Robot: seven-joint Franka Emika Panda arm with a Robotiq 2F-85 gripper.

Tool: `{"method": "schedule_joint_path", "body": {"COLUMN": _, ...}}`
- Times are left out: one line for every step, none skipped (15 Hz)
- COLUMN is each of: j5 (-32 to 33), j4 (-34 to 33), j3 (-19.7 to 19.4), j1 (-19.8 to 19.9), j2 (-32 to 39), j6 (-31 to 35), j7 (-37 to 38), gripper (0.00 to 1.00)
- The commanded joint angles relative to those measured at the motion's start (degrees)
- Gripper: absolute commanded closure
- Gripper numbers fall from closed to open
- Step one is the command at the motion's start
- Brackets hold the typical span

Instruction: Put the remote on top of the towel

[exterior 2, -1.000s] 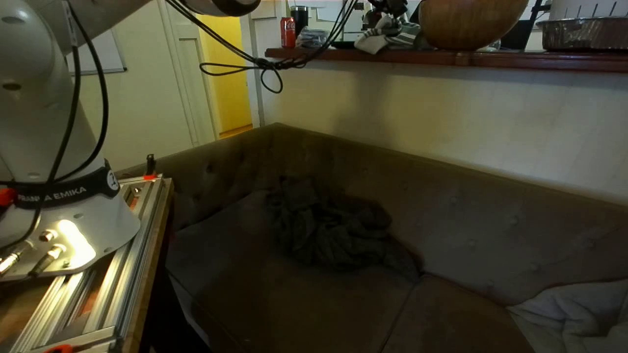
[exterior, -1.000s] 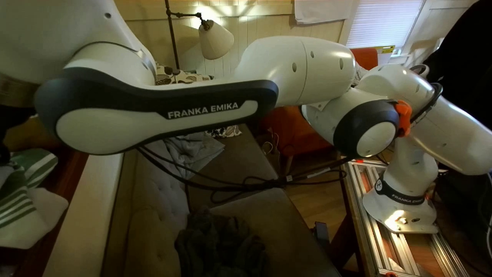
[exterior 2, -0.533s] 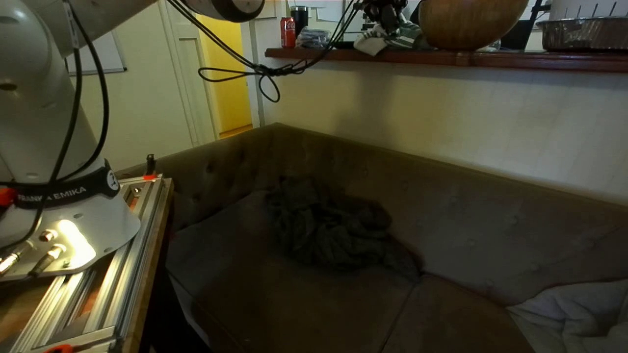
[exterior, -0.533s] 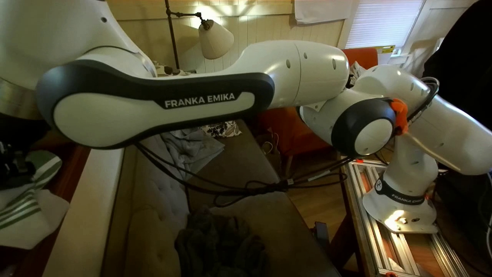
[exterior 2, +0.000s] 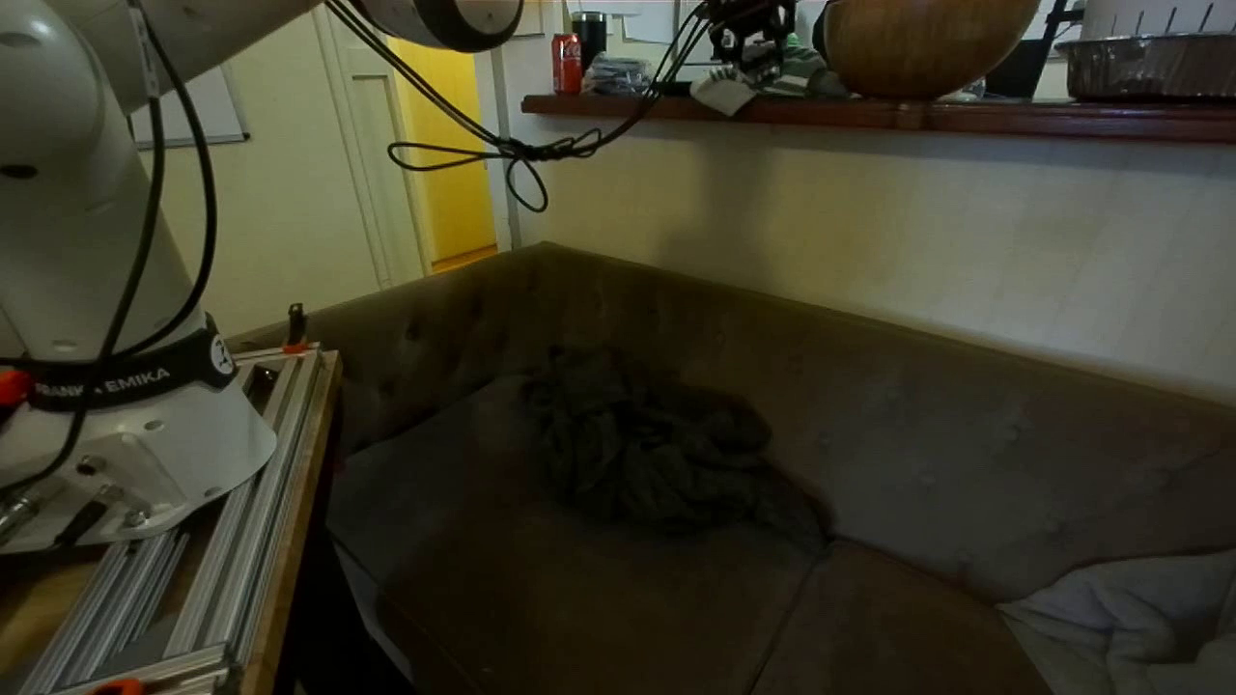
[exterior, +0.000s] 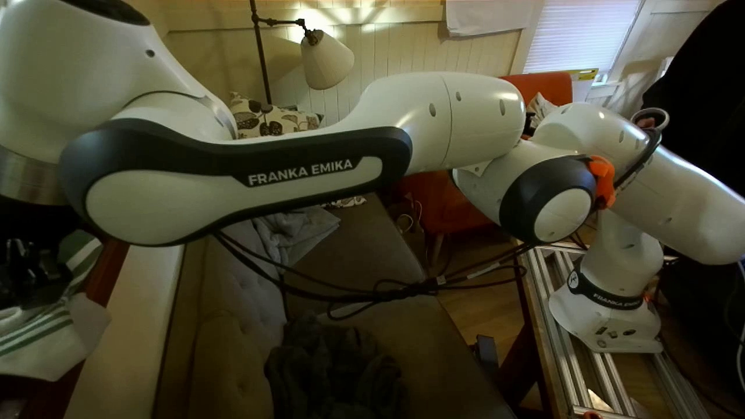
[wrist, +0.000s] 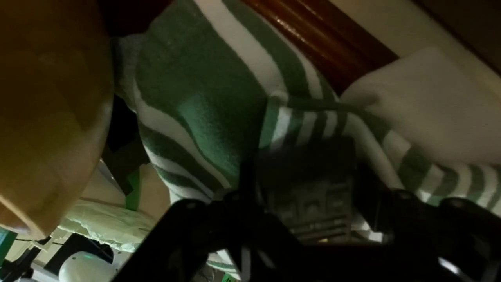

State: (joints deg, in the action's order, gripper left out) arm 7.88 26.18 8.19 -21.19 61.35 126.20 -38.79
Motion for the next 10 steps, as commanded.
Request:
{"method": "schedule_joint_path", "body": {"j5": 0.0, "j4": -0.7, "j3": -1.6, "j1": -0.8, "j2": -0.9, "j6": -2.8, "j7": 0.3, "gripper": 0.04}}
{"method": "schedule_joint_path", "body": {"j5": -0.1, "j4": -0.2, "j3": -1.7, "j1": -1.0, "j2": -2.0, "j6": -4.3, "j7": 0.9, "gripper": 0.01}}
{"method": "schedule_joint_path", "body": {"j5": -0.3, "j4": 0.2, "j3": -1.9, "j1": -1.2, "j2": -3.4, "j6": -7.0, "j7": 2.3, "gripper": 0.0}}
{"method": "schedule_joint_path", "body": {"j5": 0.1, "j4": 0.4, "j3": -2.4, "j1": -1.6, "j2": -4.4, "j6": -8.0, "j7": 3.2, "gripper": 0.0}}
{"method": "schedule_joint_path", "body": {"j5": 0.7, "j4": 0.7, "j3": -3.1, "j1": -2.1, "j2": -5.7, "j6": -9.3, "j7": 4.7, "gripper": 0.0}}
{"method": "schedule_joint_path", "body": {"j5": 1.3, "j4": 0.8, "j3": -3.9, "j1": -2.7, "j2": -6.7, "j6": -10.7, "j7": 6.1, "gripper": 0.0}}
{"method": "schedule_joint_path", "body": {"j5": 1.8, "j4": 0.7, "j3": -4.6, "j1": -3.4, "j2": -7.7, "j6": -11.6, "j7": 7.4, "gripper": 0.0}}
{"method": "schedule_joint_path", "body": {"j5": 2.3, "j4": 0.6, "j3": -5.2, "j1": -4.1, "j2": -8.8, "j6": -12.1, "j7": 8.5, "gripper": 0.0}}
{"method": "schedule_joint_path", "body": {"j5": 3.0, "j4": 0.6, "j3": -6.1, "j1": -4.9, "j2": -10.0, "j6": -12.6, "j7": 10.0, "gripper": 0.0}}
{"method": "schedule_joint_path", "body": {"j5": 3.5, "j4": 0.7, "j3": -6.7, "j1": -5.6, "j2": -11.4, "j6": -13.5, "j7": 11.5, "gripper": 0.0}}
